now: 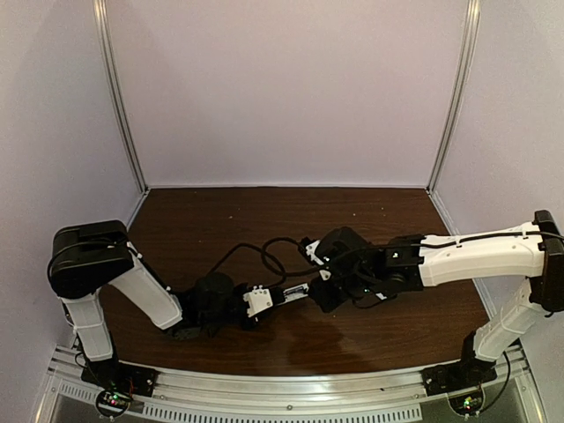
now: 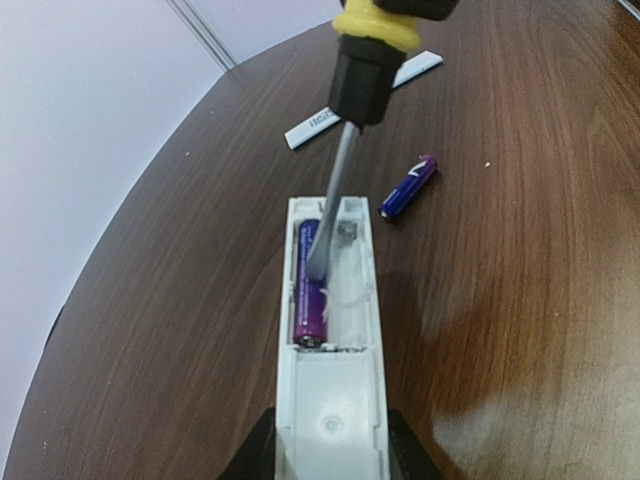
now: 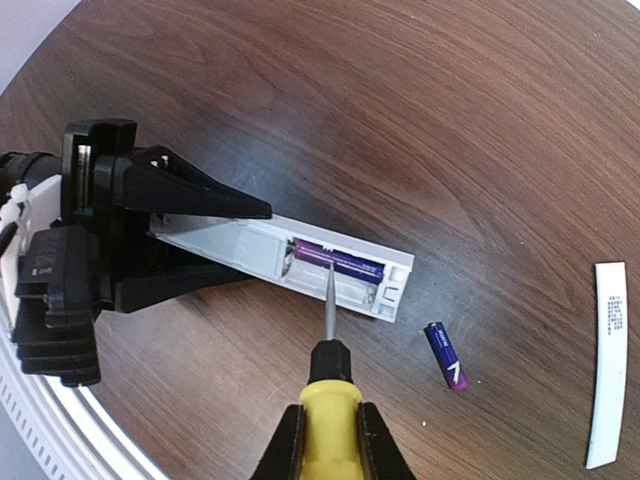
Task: Unload the batteries from the remote control
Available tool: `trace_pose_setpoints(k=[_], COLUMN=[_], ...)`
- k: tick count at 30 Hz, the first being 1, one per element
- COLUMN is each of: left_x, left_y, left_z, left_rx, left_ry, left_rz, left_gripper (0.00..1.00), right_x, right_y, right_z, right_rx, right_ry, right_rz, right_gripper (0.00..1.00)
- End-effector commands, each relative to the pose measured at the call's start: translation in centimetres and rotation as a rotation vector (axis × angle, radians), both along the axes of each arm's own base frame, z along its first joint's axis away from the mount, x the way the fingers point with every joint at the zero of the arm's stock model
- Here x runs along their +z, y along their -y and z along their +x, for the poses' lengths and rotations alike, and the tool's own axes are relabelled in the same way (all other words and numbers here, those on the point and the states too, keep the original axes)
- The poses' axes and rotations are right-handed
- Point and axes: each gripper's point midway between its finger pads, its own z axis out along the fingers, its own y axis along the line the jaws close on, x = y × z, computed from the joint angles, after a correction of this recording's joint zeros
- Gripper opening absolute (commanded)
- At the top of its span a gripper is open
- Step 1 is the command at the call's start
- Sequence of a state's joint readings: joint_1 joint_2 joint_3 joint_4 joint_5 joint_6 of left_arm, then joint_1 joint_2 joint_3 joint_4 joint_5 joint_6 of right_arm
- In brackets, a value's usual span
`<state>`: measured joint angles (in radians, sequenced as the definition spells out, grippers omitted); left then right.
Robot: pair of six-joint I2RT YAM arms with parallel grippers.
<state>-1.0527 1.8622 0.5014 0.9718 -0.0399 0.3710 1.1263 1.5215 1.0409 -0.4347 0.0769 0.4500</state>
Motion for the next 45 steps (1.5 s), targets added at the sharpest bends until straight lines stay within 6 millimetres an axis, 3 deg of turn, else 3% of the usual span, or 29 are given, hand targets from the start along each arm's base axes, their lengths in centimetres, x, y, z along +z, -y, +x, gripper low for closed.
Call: trace_pose_setpoints(k=[1, 11, 14, 20, 29, 45], left_x=[2.4, 2.4, 2.4, 2.4, 2.5, 2.4], left_y=[0.7, 0.7, 0.7, 0.7, 0.7, 0.6], left_z=[0.1, 0.1, 0.2, 0.1, 0.1, 0.2], left_rx=[-0.01, -0.012, -0.01, -0.011, -0.013, -0.01], left_ry=[0.024, 0.021, 0.02, 0.02, 0.019, 0.02], left_rz=[-0.085, -0.089, -0.091, -0.091, -0.091, -0.088], left_gripper=[0.0, 0.0, 0.0, 0.0, 0.0, 0.0], right_x=[-0.4, -0.5, -0.5, 1.6, 1.4, 0.1], right_y=[-1.0, -0.9, 0.2, 2.1, 3.0, 1.7], right_z=[-0.7, -0.9, -0.6, -0.2, 0.1, 0.6], right_rx=[0.041, 0.042, 0.003, -0.063, -0.098, -0.081], right_ry=[-0.024, -0.03, -0.016, 0.036, 0.051, 0.039], right_rz=[0.042, 0.053, 0.019, 0.046, 0.022, -0.008], right_gripper=[0.0, 0.0, 0.0, 0.0, 0.0, 0.0])
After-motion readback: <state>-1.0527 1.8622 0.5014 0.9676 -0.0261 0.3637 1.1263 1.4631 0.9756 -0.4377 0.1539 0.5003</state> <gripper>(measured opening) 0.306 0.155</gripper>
